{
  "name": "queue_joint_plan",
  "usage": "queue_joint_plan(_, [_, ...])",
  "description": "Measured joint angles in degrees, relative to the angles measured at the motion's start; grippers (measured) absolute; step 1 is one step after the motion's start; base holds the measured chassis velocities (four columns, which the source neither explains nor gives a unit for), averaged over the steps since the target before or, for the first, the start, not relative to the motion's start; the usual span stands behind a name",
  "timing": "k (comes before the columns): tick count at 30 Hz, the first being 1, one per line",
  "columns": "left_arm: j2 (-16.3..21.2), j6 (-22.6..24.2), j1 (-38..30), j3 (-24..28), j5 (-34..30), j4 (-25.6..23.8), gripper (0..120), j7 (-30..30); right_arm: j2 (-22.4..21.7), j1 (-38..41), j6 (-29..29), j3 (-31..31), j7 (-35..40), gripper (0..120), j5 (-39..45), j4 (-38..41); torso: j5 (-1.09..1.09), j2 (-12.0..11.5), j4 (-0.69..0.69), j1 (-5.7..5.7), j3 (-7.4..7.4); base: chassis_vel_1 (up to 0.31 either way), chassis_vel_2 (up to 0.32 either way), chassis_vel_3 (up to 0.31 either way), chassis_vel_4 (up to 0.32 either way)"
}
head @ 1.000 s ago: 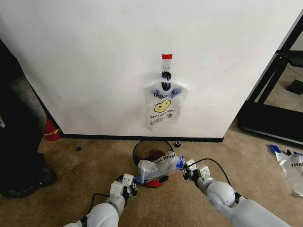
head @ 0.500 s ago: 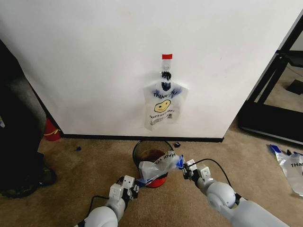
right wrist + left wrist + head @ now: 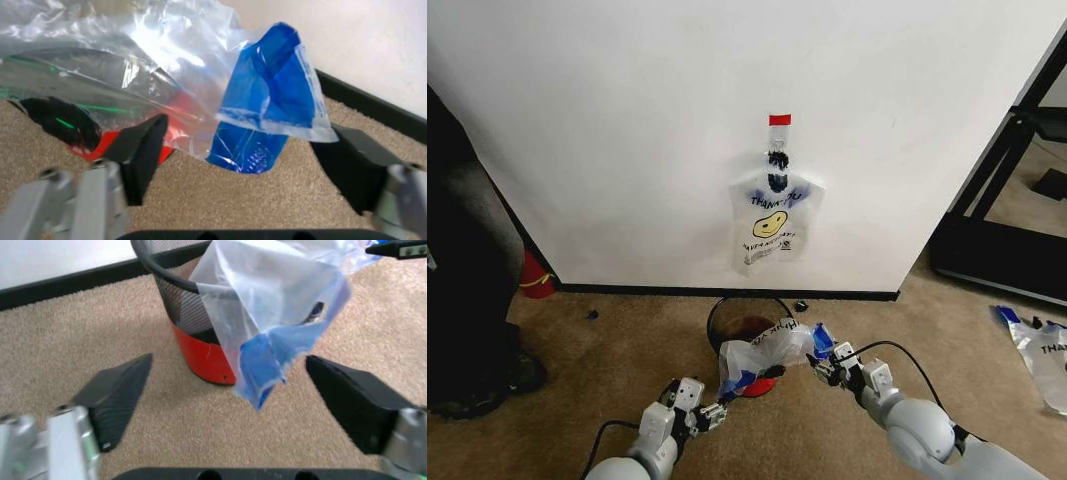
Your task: Pick up the garbage bag from the wall and place it over the trash bin.
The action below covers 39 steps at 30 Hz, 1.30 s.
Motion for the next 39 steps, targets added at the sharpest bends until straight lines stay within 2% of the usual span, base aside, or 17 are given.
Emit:
queue_joint_plan(1, [0.29,-0.24,1.07,-0.68,0.55,-0.72,98,0.20,-0.34,-0.66,0.39,0.45,-0.16,84,-0.20,0.60,0.00,0.00,0.00,0.00,0.00,0.000,0.000,0.000,0.000])
queue_joint_plan(6, [0.99,-1.49,5.00,-3.64,1.56,-3.41,100,1.03,-1.67,-3.70,2.16,2.12,-1.13,98,-1.02,3.07,0.00,0.00,0.01,0.00,0.00,0.000,0.000,0.000,0.000])
queue_joint_plan(12, [1.46,-3.51,5.59,-6.49,1.23,-5.44,100,2.17,-2.52,-7.25,6.76,4.11,-3.11,100,-2.92,5.15,-0.02,0.00,-0.01,0.00,0.00,0.000,0.000,0.000,0.000])
queue_joint_plan(14, [0.64,-3.77,4.13,-8.24,-0.48,-5.57,100,2.45,-2.31,-7.11,8.78,4.21,-3.57,100,-3.12,5.17,0.01,0.00,0.01,0.00,0.00,0.000,0.000,0.000,0.000])
queue_joint_plan(18, [-0.98,-1.65,-1.47,-11.37,-8.59,-4.48,100,2.38,-1.03,-5.20,10.19,3.77,-3.57,100,-1.11,5.01,-0.01,-0.01,0.01,0.00,0.00,0.000,0.000,0.000,0.000])
queue_joint_plan(19, [-0.98,-1.65,-1.47,-11.37,-8.59,-4.48,100,2.38,-1.03,-5.20,10.19,3.77,-3.57,100,-1.11,5.01,-0.01,-0.01,0.01,0.00,0.00,0.000,0.000,0.000,0.000])
queue_joint_plan(22, [-0.25,1.60,-9.97,-9.78,-16.72,-0.52,100,2.36,0.02,-7.02,11.36,5.76,-3.65,100,0.25,5.72,-0.02,-0.01,0.04,0.00,0.01,0.000,0.000,0.000,0.000])
queue_joint_plan(23, [0.19,2.92,-15.33,-7.80,-20.13,1.96,100,2.83,0.74,-8.70,12.82,7.32,-4.07,100,0.88,6.09,-0.04,-0.01,0.04,0.00,0.01,0.000,0.000,0.000,0.000])
queue_joint_plan(25, [0.53,4.63,-23.67,-4.56,-24.64,5.97,100,4.09,2.59,-11.62,16.70,10.32,-5.16,100,1.36,6.20,-0.01,-0.01,-0.04,0.01,0.01,0.000,0.000,0.000,0.000])
queue_joint_plan(26, [0.53,4.63,-23.67,-4.56,-24.64,5.97,100,4.09,2.59,-11.62,16.70,10.32,-5.16,100,1.36,6.20,-0.01,-0.01,-0.04,0.01,0.01,0.000,0.000,0.000,0.000])
queue_joint_plan(28, [0.16,5.43,-30.46,-1.13,-27.18,9.87,100,5.95,5.47,-13.74,21.67,12.73,-5.81,100,1.17,5.66,0.00,-0.01,-0.05,0.01,0.01,0.000,0.000,0.000,0.000])
queue_joint_plan(29, [-1.64,5.73,-37.66,2.96,-28.11,14.71,100,8.54,10.02,-15.77,28.63,15.58,-6.70,100,-0.32,3.76,0.00,-0.01,0.01,0.01,0.01,0.000,0.000,0.000,0.000])
queue_joint_plan(31, [-3.43,5.97,-42.89,7.20,-28.05,18.77,100,10.67,13.46,-17.58,33.14,18.09,-8.13,100,-2.78,2.81,0.00,-0.01,0.00,0.01,0.01,0.000,0.000,0.000,0.000])
queue_joint_plan(34, [-4.85,6.32,-47.57,12.66,-26.77,23.69,100,13.91,16.14,-20.75,35.97,21.91,-9.74,100,-6.09,3.42,0.00,-0.01,0.00,0.01,0.01,0.000,0.000,0.000,0.000])
queue_joint_plan(35, [-4.85,6.32,-47.57,12.66,-26.77,23.69,100,13.91,16.14,-20.75,35.97,21.91,-9.74,100,-6.09,3.42,0.00,-0.01,0.00,0.01,0.01,0.000,0.000,0.000,0.000])
queue_joint_plan(37, [-6.31,7.37,-51.52,16.72,-26.01,29.54,100,19.04,17.34,-23.70,37.26,24.61,-10.63,100,-7.97,5.33,0.00,-0.01,0.00,0.01,0.01,0.000,0.000,0.000,0.000])
queue_joint_plan(39, [-7.62,8.58,-53.74,18.36,-26.17,33.37,100,22.62,18.01,-25.98,37.84,26.57,-11.24,100,-8.61,6.73,-0.02,-0.01,0.00,0.01,0.01,0.000,0.000,0.000,0.000])
